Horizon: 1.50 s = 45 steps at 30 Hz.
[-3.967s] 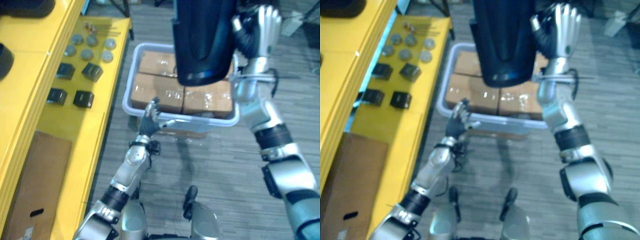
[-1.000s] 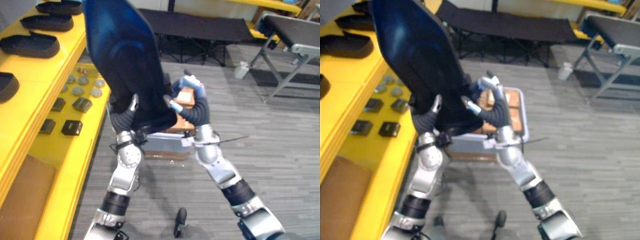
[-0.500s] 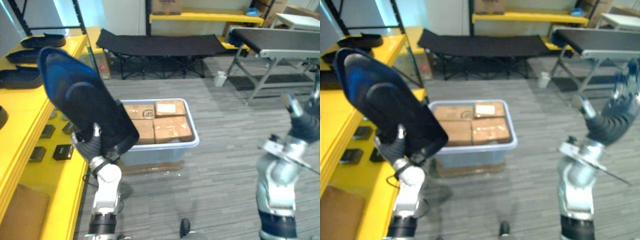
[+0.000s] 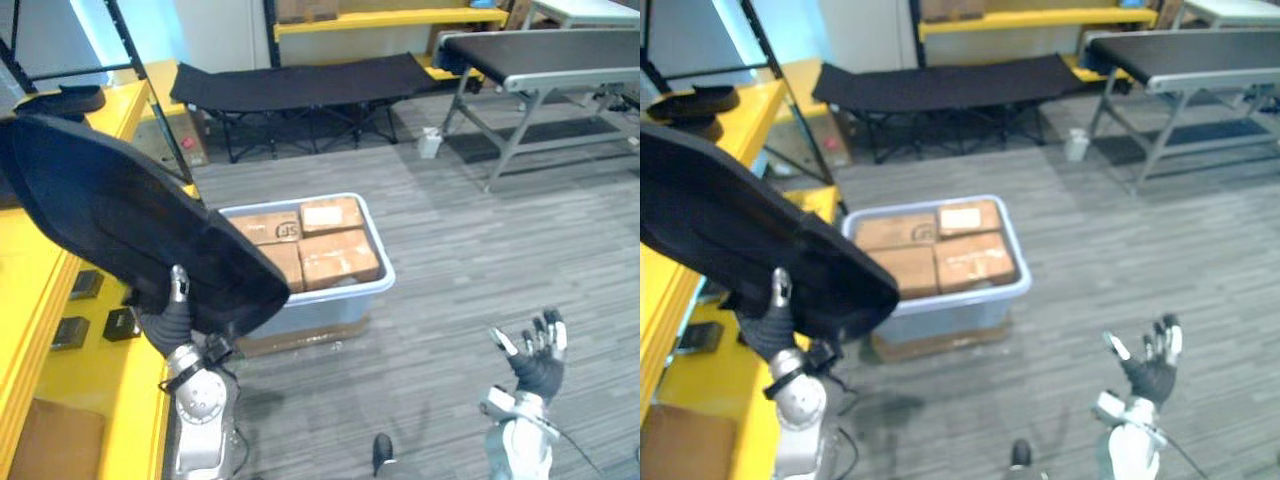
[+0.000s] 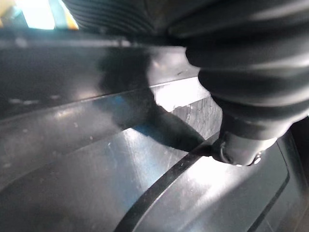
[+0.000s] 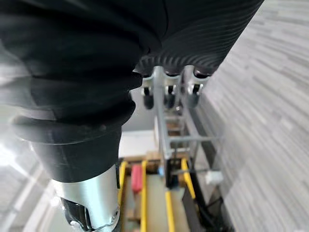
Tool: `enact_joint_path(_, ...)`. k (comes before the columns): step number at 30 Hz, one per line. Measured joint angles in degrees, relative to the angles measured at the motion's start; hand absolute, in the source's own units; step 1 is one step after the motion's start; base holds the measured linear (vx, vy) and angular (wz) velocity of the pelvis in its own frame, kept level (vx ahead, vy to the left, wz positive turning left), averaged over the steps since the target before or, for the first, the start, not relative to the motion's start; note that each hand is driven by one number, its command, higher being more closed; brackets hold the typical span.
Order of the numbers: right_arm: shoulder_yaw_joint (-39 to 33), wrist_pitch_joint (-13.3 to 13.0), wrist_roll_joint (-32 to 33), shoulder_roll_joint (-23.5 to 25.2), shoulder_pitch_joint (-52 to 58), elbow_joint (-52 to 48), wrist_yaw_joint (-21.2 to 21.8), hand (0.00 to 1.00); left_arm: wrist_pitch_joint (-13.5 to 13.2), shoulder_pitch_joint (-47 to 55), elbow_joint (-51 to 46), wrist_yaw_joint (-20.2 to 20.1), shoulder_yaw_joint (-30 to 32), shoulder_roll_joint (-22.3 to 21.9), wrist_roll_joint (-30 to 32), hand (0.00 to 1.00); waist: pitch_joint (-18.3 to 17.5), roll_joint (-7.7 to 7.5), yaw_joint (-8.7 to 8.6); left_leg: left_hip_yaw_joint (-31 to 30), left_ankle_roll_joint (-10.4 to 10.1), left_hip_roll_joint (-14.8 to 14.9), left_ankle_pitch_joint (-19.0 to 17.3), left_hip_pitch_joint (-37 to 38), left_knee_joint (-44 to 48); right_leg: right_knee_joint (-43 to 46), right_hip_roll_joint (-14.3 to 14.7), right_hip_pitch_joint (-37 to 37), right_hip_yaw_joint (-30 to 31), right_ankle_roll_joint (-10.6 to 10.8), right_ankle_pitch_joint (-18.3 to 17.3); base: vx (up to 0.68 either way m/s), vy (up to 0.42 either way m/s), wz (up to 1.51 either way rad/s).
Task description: Walk over and take plastic housings, then place them on the shelf
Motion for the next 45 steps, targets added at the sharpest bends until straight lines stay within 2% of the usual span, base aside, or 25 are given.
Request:
enact_joint_path(3, 1.07, 0.04, 3.78, -1.52, -3.91, -0.32, 3.75, 0.00, 0.63, 1.84, -6.11, -0.08, 0.82, 1.80, 3.35, 1.00, 0.33, 0.53, 1.36, -2.67, 0.41, -0.47, -0.25, -0.08, 0.04, 0.00, -0.68, 1.81, -2.55, 0.57, -0.81, 0.00, 0.017, 0.41)
enact_joint_path(6, 6.33, 1.02, 5.66, -2.95, -8.42, -0.26, 7.00, 0.00, 0.88, 4.38, -11.54, 0.38, 7.15, 2.34, 5.12, 1.00, 0.28, 0.91, 3.37, -6.43, 0.45, -0.60, -0.31, -1.83, 1.10, 0.12, -1.20, 3.30, -6.49, 0.94, -1.74, 0.01, 0.007, 0.73)
enact_joint_path(7, 10.15, 1.62, 6.04, -3.19, -11.27, 0.88, 7.97, 0.00, 1.10, 5.53, -12.78, 1.11, 12.15, 2.47, 5.07, 1.00, 0.34, 1.08, 5.11, -9.74, 0.43, -0.65, -0.43, -4.10, 2.50, 0.93, -1.50, 3.68, -9.68, 0.71, -2.53, 0.03, -0.009, 1.02)
enact_joint_path(8, 11.68, 1.73, 6.18, -3.45, -12.49, 1.58, 8.63, 0.00, 1.32, 5.96, -12.89, 1.51, 14.26, 2.52, 5.09, 1.00, 0.43, 1.18, 5.96, -11.38, 0.45, -0.70, -0.51, -4.62, 3.08, 1.77, -1.75, 3.74, -11.10, 0.67, -3.01, 0.05, -0.002, 1.25)
enact_joint_path(9, 14.51, 1.74, 6.44, -4.01, -15.00, 3.39, 9.62, 0.00, 1.84, 7.16, -12.88, 2.31, 17.86, 2.49, 5.07, 1.00, 0.77, 1.38, 7.85, -14.32, 0.46, -0.87, -0.67, -6.19, 4.47, 3.99, -2.14, 3.88, -13.54, 0.71, -4.32, 0.04, 0.004, 0.95)
enact_joint_path(10, 15.78, 1.74, 6.60, -4.10, -16.08, 4.25, 10.02, 0.00, 2.04, 7.74, -12.87, 2.67, 19.50, 2.42, 4.99, 1.00, 0.99, 1.38, 8.85, -15.75, 0.50, -1.04, -0.75, -6.74, 5.05, 5.03, -2.42, 4.19, -14.62, 0.68, -4.99, 0.07, 0.020, 1.29)
enact_joint_path(11, 18.68, 1.73, 7.13, -4.01, -18.54, 6.26, 10.13, 0.00, 2.05, 9.44, -12.87, 3.07, 23.41, 1.94, 4.86, 1.00, 2.11, 1.21, 11.55, -19.12, 0.52, -1.76, -1.50, -7.41, 6.71, 7.20, -3.34, 5.88, -17.75, 1.02, -6.90, 0.05, 0.020, 1.05)
enact_joint_path(13, 21.62, 1.68, 7.39, -3.74, -20.46, 8.18, 10.62, 0.00, 2.04, 11.67, -12.79, 3.47, 26.86, 1.01, 4.82, 1.00, 2.76, 0.88, 14.28, -22.28, 0.87, -2.93, -2.76, -8.13, 9.08, 9.24, -4.56, 7.85, -20.83, 1.56, -8.84, 0.06, 0.029, 1.06)
enact_joint_path(14, 23.93, 1.52, 7.49, -3.20, -21.84, 9.73, 11.12, 0.00, 1.95, 13.66, -12.72, 3.64, 29.22, 0.78, 4.38, 1.00, 3.11, 0.59, 16.35, -24.46, 1.08, -3.97, -3.90, -8.32, 10.67, 10.59, -5.52, 9.46, -22.95, 2.24, -10.15, 0.06, 0.046, 1.03)
enact_joint_path(16, 27.18, 1.46, 7.38, -1.50, -23.73, 11.27, 11.04, 0.00, 0.45, 16.16, -12.69, 3.18, 33.04, 0.15, 2.71, 1.00, 3.08, 0.29, 18.98, -27.32, 1.60, -5.44, -5.68, -10.02, 13.85, 11.79, -6.47, 11.15, -25.76, 2.48, -11.51, 0.07, 0.065, 0.90)
enact_joint_path(19, 31.97, 1.73, 4.59, 1.78, -27.14, 12.97, 11.11, 0.00, -2.56, 18.62, -12.70, 1.98, 38.48, -3.49, -1.11, 1.00, 2.99, 0.11, 22.93, -31.14, 2.00, -6.97, -8.17, -13.30, 18.72, 11.81, -6.47, 12.81, -28.18, 2.30, -11.76, 0.04, 0.068, 0.63)
enact_joint_path(24, 34.11, 4.13, 0.82, 2.53, -27.65, 14.12, 9.82, 0.00, -5.84, 19.33, -12.85, -2.10, 39.05, -5.80, -2.80, 1.00, 2.30, -1.03, 23.66, -32.25, 2.39, -8.07, -9.33, -14.46, 20.67, 11.38, -6.83, 13.73, -29.31, 2.29, -11.76, 0.01, 0.038, 0.19)
enact_joint_path(29, 33.52, 5.57, 0.88, 0.35, -27.29, 14.08, 9.64, 0.00, -6.15, 19.12, -14.53, -3.82, 38.11, -5.42, -2.36, 1.00, 2.09, -1.32, 22.73, -29.98, 2.48, -7.11, -10.45, -15.03, 21.99, 10.10, -6.16, 12.59, -27.01, 1.78, -12.05, -0.04, 0.030, -0.27)
enact_joint_path(31, 32.13, 6.42, 0.99, -0.79, -26.39, 14.01, 10.29, 0.00, -5.64, 18.78, -14.51, -3.82, 37.52, -5.21, -2.32, 1.00, 2.07, -1.36, 21.75, -29.68, 2.46, -6.87, -10.47, -15.12, 22.23, 10.26, -6.01, 12.50, -26.43, 1.78, -12.06, -0.02, 0.013, -0.09)
enact_joint_path(34, 29.65, 6.43, 1.16, -3.11, -24.35, 13.18, 11.09, 0.00, -5.59, 17.46, -14.44, -4.67, 36.00, -4.81, -2.93, 1.00, 1.91, -1.10, 21.34, -31.04, 2.67, -7.36, -11.01, -17.65, 24.14, 10.41, -5.69, 12.72, -28.50, 1.84, -12.16, -0.03, 0.023, 0.28)
enact_joint_path(36, 28.16, 6.43, 1.00, -3.66, -23.91, 13.19, 10.84, 0.00, -5.60, 16.66, -14.38, -6.46, 34.67, -4.77, -4.52, 1.00, 2.07, -0.99, 21.46, -32.19, 2.71, -8.18, -10.90, -18.69, 24.70, 12.62, -6.55, 12.28, -29.67, 1.99, -13.14, -0.01, 0.080, 0.54)
enact_joint_path(38, 26.28, 6.32, 0.92, -3.84, -24.11, 13.24, 10.96, 0.00, -5.63, 15.80, -14.35, -6.95, 32.26, -3.94, -4.25, 1.00, 4.72, -0.21, 20.60, -29.14, 3.13, -8.88, -11.15, -20.15, 31.08, 24.27, -11.31, 11.61, -29.33, 2.21, -18.42, 0.00, 0.135, 0.69)
enact_joint_path(39, 26.30, 6.31, 0.92, -3.82, -24.12, 13.25, 11.09, 0.00, -5.63, 15.94, -14.33, -6.92, 32.14, -3.65, -4.19, 1.00, 5.18, -0.09, 20.64, -28.43, 3.36, -8.77, -11.29, -20.12, 32.05, 25.60, -11.74, 11.64, -29.14, 2.00, -18.84, -0.05, 0.100, 0.32)
enact_joint_path(42, 26.23, 5.48, 1.04, -3.38, -24.36, 13.22, 12.88, 0.00, -5.57, 16.58, -14.19, -6.44, 32.14, -2.90, -4.07, 1.00, 5.42, 0.00, 20.97, -27.13, 4.35, -8.08, -12.32, -20.25, 32.77, 26.42, -11.75, 11.76, -28.56, 2.49, -19.74, -0.06, 0.043, -0.01)
enact_joint_path(45, 25.94, 3.46, 2.67, -2.72, -24.44, 13.19, 17.02, 0.00, -4.52, 16.20, -13.69, -5.19, 32.24, -2.37, -2.94, 1.00, 5.88, 0.25, 21.00, -27.68, 4.49, -8.80, -12.72, -22.22, 32.25, 24.20, -10.96, 11.75, -29.62, 3.83, -20.38, -0.13, 0.053, 0.16)
